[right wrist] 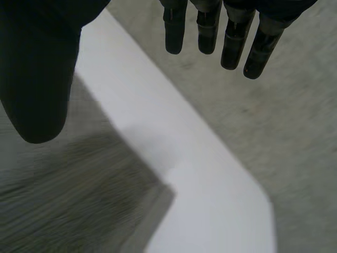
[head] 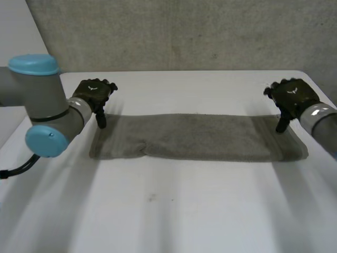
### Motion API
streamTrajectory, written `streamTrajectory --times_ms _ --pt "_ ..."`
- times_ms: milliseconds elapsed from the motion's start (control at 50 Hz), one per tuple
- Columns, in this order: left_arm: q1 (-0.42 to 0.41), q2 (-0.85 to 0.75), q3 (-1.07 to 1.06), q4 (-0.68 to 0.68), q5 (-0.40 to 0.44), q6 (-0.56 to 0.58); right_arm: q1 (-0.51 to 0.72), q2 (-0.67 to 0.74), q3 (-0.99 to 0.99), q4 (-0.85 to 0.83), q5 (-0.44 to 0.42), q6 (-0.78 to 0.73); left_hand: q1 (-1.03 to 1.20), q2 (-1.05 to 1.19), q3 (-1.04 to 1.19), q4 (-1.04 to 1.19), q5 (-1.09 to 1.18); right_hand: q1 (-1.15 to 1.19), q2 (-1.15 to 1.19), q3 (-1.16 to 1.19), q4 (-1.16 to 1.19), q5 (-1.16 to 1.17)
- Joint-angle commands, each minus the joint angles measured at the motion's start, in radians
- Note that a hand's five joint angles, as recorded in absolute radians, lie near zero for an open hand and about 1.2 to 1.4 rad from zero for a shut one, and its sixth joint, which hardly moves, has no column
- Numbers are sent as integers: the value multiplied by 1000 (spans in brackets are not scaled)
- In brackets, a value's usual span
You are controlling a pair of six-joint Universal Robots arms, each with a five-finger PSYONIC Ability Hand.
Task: Fold the towel.
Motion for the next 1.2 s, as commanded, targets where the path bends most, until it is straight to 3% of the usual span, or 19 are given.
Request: streamTrajectory --times_ms 20,220,360,500,540,740,940,1040,1080,1160,1200 --pt "-2 215 -268 23 15 -42 -105 -38 68 203 -105 16 -3 6 6 4 -29 2 -18 -2 -20 -23" --pt "3 381 -465 124 31 -138 -201 -21 192 153 -140 -12 -3 6 6 4 -29 332 312 328 310 307" --pt "3 414 -551 226 81 -165 -218 26 250 -53 -158 -76 -3 6 6 4 -29 561 541 557 538 536" --pt "5 411 -566 238 83 -168 -220 68 243 -90 -163 -102 -3 6 6 4 -29 775 755 771 753 750" --pt "5 411 -566 238 83 -178 -224 83 230 -91 -152 -131 -3 6 6 4 -29 1187 1166 1182 1164 1162" --pt "9 420 -569 238 83 -212 -345 17 206 -169 -51 -191 -3 6 6 4 -29 1188 1168 1184 1166 1163" --pt "23 452 -584 238 84 -214 -427 -1 128 -142 -19 -328 -3 6 6 4 -29 1188 1168 1184 1166 1163" --pt "26 457 -591 238 83 -214 -317 -53 85 -142 -19 -240 -3 6 6 4 -29 1188 1168 1184 1166 1163" --pt "26 463 -592 238 83 -214 -182 -99 60 -142 -29 -148 -3 6 6 4 -29 1188 1168 1184 1166 1163" --pt "26 469 -597 238 83 -215 -47 -102 45 -156 -37 -90 -3 6 6 4 -29 1188 1168 1184 1166 1163" --pt "26 475 -601 238 83 -215 121 -90 36 -189 -48 -78 -3 6 6 4 -29 1188 1168 1184 1166 1163"
